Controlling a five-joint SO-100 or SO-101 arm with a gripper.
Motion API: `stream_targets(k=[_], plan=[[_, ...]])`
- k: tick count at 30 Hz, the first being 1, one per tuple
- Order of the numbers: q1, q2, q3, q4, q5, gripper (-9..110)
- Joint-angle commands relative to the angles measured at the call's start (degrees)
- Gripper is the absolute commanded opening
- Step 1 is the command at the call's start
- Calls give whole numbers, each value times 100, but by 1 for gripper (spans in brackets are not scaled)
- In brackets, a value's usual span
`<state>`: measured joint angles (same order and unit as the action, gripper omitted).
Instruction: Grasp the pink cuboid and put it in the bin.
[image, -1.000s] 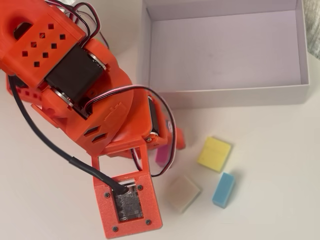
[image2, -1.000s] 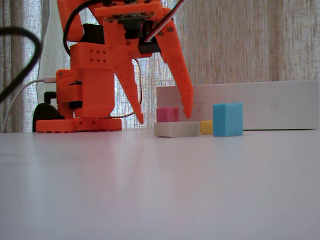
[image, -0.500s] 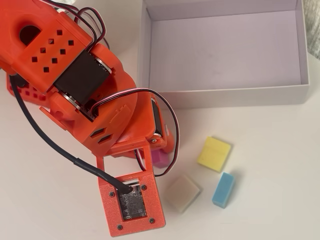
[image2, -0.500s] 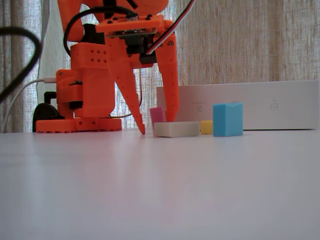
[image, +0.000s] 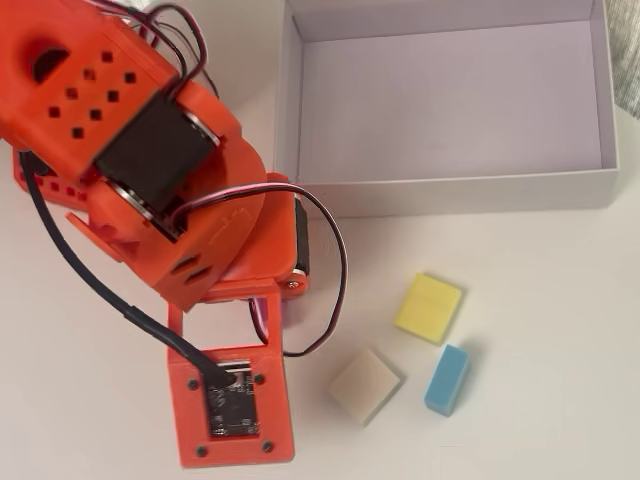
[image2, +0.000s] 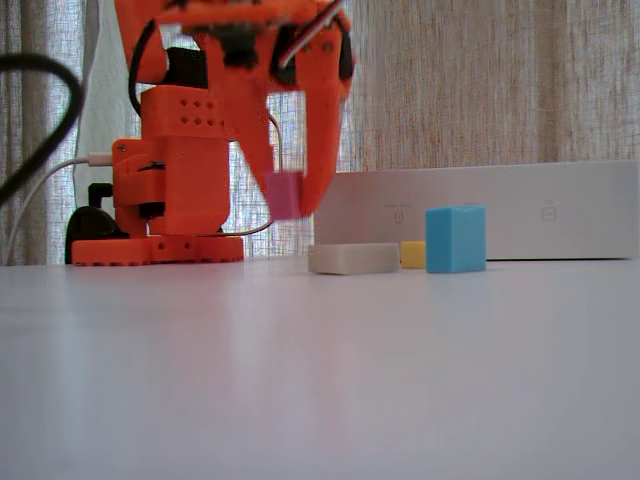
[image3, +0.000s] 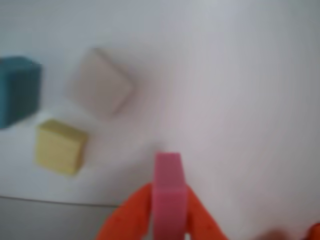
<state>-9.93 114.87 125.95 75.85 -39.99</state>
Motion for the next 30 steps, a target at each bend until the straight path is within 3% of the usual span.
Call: stream_targets(k=[1,7,12,16,20,27,30], plan=[[-202,316,-1758,1020,896,-8],[-1213,97,-4421,1916,2514,-8],[-2593,123,-4764,1934,3630,-8],[-3480,105,-3955,1705,3753,-8],[-4034,123,-2531,1116,3164,-8],[-4175,79,-536,-308,2936,-8],[-4289,105,158,-554,2936,15]])
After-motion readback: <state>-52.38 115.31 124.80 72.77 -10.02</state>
